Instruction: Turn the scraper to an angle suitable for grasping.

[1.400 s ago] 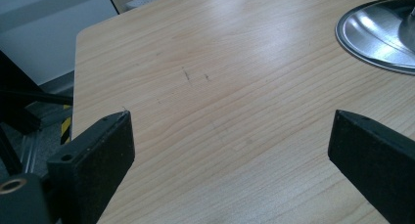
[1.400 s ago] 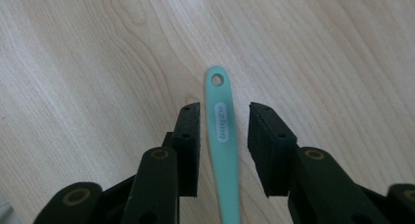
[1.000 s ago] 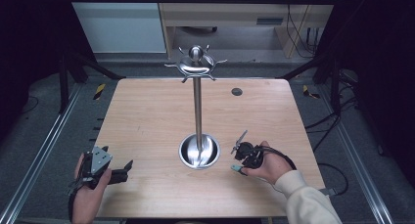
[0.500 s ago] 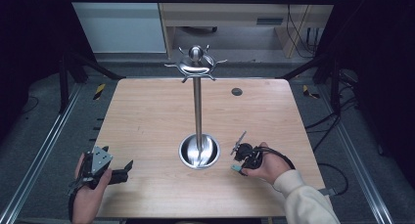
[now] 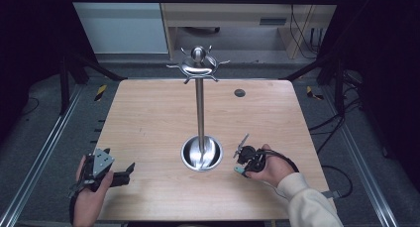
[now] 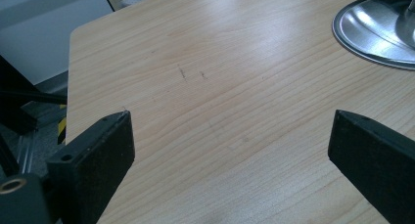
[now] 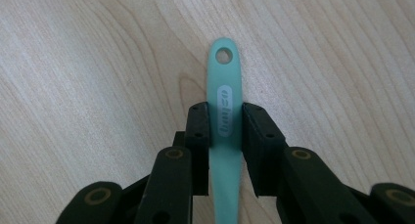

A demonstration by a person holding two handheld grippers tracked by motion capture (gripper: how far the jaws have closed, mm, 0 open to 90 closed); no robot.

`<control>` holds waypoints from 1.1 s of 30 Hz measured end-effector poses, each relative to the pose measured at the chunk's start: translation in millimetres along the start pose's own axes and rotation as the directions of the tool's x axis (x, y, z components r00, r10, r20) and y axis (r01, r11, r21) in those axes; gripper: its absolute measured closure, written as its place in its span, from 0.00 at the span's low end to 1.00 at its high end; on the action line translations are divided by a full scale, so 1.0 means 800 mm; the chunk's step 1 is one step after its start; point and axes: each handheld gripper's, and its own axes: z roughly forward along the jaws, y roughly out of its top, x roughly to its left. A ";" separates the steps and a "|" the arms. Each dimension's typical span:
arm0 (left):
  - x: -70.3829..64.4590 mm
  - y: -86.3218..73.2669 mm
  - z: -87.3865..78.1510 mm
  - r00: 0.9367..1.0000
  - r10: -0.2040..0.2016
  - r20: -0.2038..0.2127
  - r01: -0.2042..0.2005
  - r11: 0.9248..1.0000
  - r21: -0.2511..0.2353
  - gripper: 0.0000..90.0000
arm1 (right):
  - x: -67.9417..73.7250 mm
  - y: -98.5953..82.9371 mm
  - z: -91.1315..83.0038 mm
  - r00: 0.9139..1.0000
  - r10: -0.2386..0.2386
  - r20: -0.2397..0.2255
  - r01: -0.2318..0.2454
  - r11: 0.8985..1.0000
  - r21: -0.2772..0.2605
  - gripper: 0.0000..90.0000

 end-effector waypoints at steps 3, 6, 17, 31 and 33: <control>0.000 0.000 0.000 1.000 0.001 0.002 -0.001 1.000 0.000 0.03 | -0.001 -0.001 -0.001 1.000 -0.006 0.002 0.006 1.000 0.004 0.83; 0.000 -0.001 0.000 1.000 -0.003 0.001 0.003 1.000 0.002 0.03 | -0.003 -0.002 -0.009 1.000 -0.003 0.009 0.003 1.000 -0.010 0.83; -0.001 -0.002 -0.002 1.000 -0.013 0.008 0.013 1.000 -0.002 0.03 | -0.004 -0.008 -0.054 0.999 0.036 0.038 -0.032 0.996 -0.089 0.83; -0.002 -0.002 -0.003 1.000 -0.016 0.010 0.016 1.000 -0.003 0.03 | -0.018 -0.015 -0.128 0.991 0.095 0.094 -0.068 0.964 -0.255 0.83; -0.001 -0.002 -0.002 1.000 -0.014 0.011 0.014 1.000 0.000 0.03 | -0.020 -0.015 -0.137 0.991 0.100 0.093 -0.070 0.956 -0.286 0.83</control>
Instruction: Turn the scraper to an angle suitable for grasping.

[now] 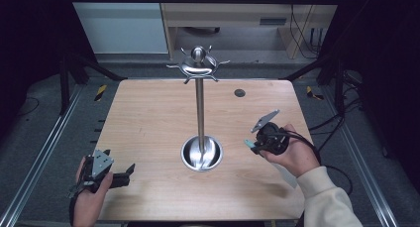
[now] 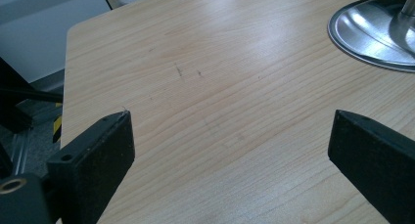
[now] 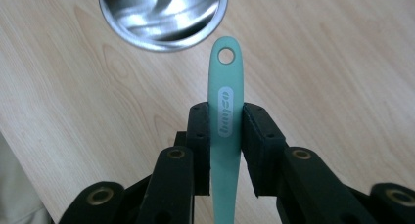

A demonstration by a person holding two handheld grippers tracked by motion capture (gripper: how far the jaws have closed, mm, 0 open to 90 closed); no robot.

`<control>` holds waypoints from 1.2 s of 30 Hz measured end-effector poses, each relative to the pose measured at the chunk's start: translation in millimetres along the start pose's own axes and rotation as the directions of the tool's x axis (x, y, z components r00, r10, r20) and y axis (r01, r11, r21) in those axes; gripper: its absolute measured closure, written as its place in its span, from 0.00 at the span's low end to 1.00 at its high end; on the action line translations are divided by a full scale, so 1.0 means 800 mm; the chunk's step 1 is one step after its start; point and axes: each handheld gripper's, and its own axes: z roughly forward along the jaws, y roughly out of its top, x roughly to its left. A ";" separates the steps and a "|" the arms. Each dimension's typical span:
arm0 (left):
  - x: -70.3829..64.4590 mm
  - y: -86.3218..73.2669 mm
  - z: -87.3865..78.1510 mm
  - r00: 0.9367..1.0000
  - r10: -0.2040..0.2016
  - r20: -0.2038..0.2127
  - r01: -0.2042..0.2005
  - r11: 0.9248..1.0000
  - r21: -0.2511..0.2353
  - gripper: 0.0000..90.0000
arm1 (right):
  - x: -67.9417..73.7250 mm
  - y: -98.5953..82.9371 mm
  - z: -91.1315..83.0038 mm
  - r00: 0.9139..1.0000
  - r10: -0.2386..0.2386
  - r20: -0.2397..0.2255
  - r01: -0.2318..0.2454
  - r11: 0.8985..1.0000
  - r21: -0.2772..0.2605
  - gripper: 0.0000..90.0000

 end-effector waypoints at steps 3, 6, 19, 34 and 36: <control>0.000 0.000 0.000 1.000 -0.002 0.000 0.002 1.000 0.002 0.03 | -0.005 0.003 -0.010 1.000 0.012 -0.003 -0.012 0.999 -0.052 0.83; 0.001 -0.001 0.000 1.000 -0.002 -0.001 0.002 1.000 0.003 0.03 | -0.008 0.007 -0.017 1.000 0.019 -0.005 -0.019 0.996 -0.083 0.83; 0.000 0.000 0.001 1.000 0.002 0.001 -0.002 1.000 0.005 0.03 | -0.014 0.024 -0.054 0.999 0.043 -0.014 -0.045 0.974 -0.221 0.83; 0.000 0.000 0.001 1.000 0.004 0.001 -0.004 1.000 0.007 0.03 | -0.019 0.029 -0.087 0.997 0.068 -0.027 -0.073 0.928 -0.366 0.83; 0.000 -0.001 0.001 1.000 0.004 0.001 -0.004 1.000 0.008 0.03 | -0.018 0.030 -0.092 0.997 0.066 -0.030 -0.073 0.921 -0.383 0.83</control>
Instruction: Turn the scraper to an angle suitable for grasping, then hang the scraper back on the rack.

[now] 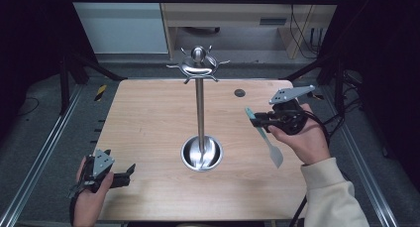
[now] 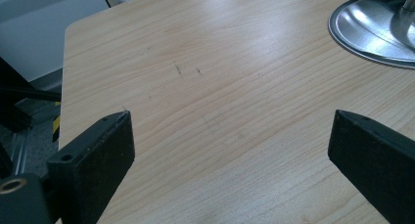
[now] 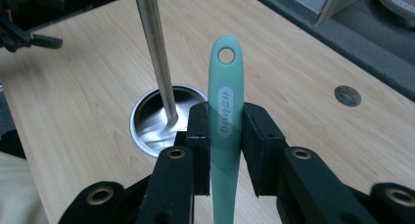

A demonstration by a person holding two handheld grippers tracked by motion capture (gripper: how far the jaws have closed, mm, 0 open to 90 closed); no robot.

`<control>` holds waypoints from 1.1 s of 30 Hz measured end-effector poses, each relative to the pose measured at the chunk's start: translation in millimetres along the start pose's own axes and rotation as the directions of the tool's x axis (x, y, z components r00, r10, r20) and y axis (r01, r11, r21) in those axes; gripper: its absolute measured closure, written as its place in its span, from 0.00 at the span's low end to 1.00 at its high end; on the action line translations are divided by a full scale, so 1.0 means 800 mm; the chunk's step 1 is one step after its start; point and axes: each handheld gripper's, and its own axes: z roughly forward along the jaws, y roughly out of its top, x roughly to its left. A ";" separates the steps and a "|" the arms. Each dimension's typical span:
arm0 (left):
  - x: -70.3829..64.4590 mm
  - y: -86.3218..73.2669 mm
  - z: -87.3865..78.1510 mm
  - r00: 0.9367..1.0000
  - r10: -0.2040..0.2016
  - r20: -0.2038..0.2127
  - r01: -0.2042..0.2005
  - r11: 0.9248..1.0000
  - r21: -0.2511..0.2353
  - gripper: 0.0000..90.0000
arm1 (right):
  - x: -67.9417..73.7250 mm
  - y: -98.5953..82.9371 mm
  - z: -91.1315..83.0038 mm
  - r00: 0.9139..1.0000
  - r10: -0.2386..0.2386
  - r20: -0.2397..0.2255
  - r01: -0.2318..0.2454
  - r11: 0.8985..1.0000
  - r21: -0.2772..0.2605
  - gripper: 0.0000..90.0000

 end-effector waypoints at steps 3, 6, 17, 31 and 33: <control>0.000 0.000 0.000 1.000 -0.001 -0.001 0.001 1.000 -0.003 0.03 | 0.002 0.005 -0.006 1.000 -0.002 0.003 0.003 1.000 -0.028 0.83; -0.001 0.000 0.000 1.000 0.000 0.000 0.000 1.000 -0.001 0.03 | 0.004 0.009 -0.010 1.000 0.000 0.003 0.000 0.998 -0.058 0.83; 0.000 0.001 0.000 1.000 0.001 0.000 -0.001 1.000 -0.003 0.03 | 0.013 0.026 -0.019 1.000 0.014 0.008 -0.012 0.986 -0.167 0.83; 0.000 0.001 0.000 1.000 0.005 -0.001 -0.005 1.000 -0.003 0.03 | 0.018 0.043 -0.033 0.999 0.037 0.013 -0.032 0.963 -0.268 0.83; -0.001 0.001 0.000 1.000 0.006 -0.002 -0.006 1.000 -0.003 0.03 | 0.020 0.045 -0.034 0.999 0.038 0.015 -0.033 0.961 -0.276 0.83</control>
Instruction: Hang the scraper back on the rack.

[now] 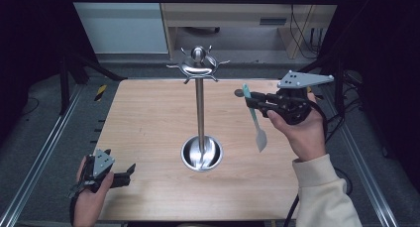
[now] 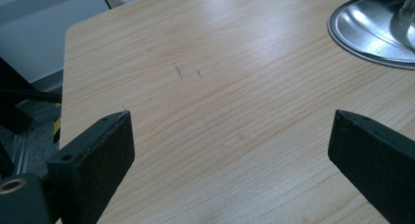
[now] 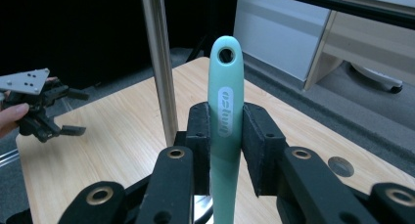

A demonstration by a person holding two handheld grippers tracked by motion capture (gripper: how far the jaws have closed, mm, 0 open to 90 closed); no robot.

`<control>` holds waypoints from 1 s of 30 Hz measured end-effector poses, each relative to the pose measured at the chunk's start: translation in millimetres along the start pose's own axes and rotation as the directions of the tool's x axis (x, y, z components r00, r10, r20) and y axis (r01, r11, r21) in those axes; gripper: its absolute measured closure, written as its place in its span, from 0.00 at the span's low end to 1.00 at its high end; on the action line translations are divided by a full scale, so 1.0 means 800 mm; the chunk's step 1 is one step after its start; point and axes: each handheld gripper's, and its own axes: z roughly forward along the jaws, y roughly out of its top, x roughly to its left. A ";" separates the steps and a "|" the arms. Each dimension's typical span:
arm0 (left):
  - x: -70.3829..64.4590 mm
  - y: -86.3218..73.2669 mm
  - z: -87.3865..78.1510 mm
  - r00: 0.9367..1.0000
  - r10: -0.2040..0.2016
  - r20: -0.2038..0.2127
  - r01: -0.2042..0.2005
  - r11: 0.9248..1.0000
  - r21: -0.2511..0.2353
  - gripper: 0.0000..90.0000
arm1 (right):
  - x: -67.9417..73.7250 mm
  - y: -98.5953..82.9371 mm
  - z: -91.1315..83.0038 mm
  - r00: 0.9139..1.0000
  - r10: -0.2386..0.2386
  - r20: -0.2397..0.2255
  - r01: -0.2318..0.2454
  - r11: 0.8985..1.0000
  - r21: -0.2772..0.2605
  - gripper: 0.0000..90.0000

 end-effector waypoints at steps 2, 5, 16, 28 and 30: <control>0.000 0.000 0.000 1.000 0.001 0.000 -0.001 1.000 0.000 0.03 | 0.001 0.002 0.000 1.000 0.002 -0.003 -0.002 1.000 -0.009 0.83; 0.000 0.000 0.000 1.000 0.000 0.000 0.000 1.000 0.001 0.03 | 0.002 0.004 0.000 1.000 0.002 -0.001 -0.002 1.000 -0.020 0.83; 0.001 0.000 0.000 1.000 0.000 0.001 0.000 1.000 0.000 0.03 | 0.005 0.012 0.001 1.000 0.006 -0.001 -0.006 0.999 -0.044 0.83; 0.001 0.000 0.000 1.000 0.001 0.001 -0.001 1.000 -0.001 0.03 | 0.010 0.019 0.002 1.000 0.006 -0.012 -0.006 0.998 -0.067 0.83; 0.001 0.000 0.000 1.000 0.001 0.001 -0.001 1.000 0.000 0.03 | 0.010 0.020 0.002 1.000 0.003 -0.012 -0.004 0.998 -0.070 0.83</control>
